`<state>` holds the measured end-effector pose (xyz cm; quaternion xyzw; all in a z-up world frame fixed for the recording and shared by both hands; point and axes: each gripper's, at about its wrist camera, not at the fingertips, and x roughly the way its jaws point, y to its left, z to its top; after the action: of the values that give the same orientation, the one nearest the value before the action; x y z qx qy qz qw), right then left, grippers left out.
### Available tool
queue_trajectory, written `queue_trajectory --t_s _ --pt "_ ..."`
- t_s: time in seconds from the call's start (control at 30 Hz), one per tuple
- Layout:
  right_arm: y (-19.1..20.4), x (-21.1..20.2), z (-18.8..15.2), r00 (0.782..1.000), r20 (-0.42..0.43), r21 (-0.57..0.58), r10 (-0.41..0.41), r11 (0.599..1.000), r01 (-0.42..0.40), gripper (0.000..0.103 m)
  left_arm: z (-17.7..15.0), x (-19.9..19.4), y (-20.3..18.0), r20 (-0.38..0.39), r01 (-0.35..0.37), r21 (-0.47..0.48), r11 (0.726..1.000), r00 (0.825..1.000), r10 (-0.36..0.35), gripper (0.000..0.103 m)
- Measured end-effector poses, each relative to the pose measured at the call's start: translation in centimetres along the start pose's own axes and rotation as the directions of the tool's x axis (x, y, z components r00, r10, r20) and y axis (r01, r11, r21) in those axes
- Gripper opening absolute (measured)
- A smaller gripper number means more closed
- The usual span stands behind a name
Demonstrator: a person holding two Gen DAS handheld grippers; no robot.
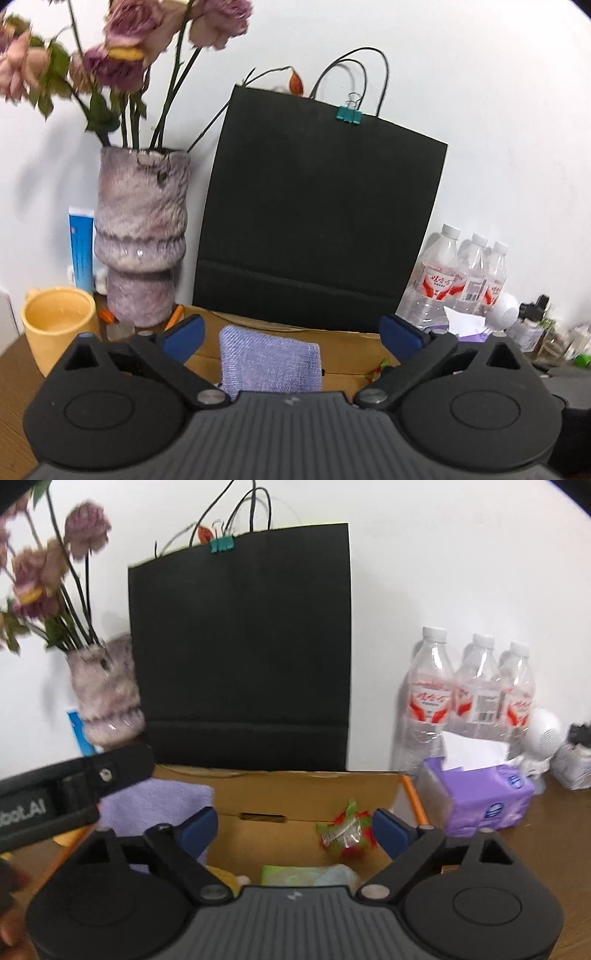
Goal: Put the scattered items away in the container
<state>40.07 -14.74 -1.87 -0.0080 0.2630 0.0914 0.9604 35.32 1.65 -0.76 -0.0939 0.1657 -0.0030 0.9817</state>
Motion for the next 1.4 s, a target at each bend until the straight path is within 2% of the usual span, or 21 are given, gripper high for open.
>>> queue_trajectory --t_s 0.07,0.13,0.33,0.6,0.87,1.4 --pt "0.3 0.0 0.0 1.0 -0.003 -0.017 -0.028 0.999 0.028 0.094 0.0 0.0 -0.2 -0.001 -0.018 0.008 1.0 1.0 0.018 0.103" --pt "0.2 -0.1 0.0 1.0 -0.006 -0.008 -0.024 1.0 0.024 0.101 -0.1 0.0 -0.2 -0.004 -0.029 -0.005 1.0 1.0 0.029 0.103" --pt "0.0 -0.3 0.0 1.0 -0.017 0.022 -0.009 1.0 0.009 0.101 0.0 0.1 0.3 -0.024 -0.03 -0.03 0.999 0.999 0.029 0.103" --pt "0.8 -0.5 -0.2 1.0 -0.019 -0.016 0.01 1.0 -0.011 0.102 -0.5 1.1 1.0 -0.07 -0.043 -0.055 0.998 0.997 0.039 0.103" --pt "0.8 -0.5 -0.1 1.0 -0.025 -0.013 0.018 1.0 -0.018 0.103 -0.6 1.3 1.1 -0.079 -0.068 -0.052 0.996 0.995 0.064 0.103" --pt "0.9 -0.9 -0.1 1.0 -0.019 -0.017 0.018 1.0 -0.019 0.103 -0.2 0.6 1.3 -0.088 -0.056 -0.066 0.996 0.995 0.05 0.103"
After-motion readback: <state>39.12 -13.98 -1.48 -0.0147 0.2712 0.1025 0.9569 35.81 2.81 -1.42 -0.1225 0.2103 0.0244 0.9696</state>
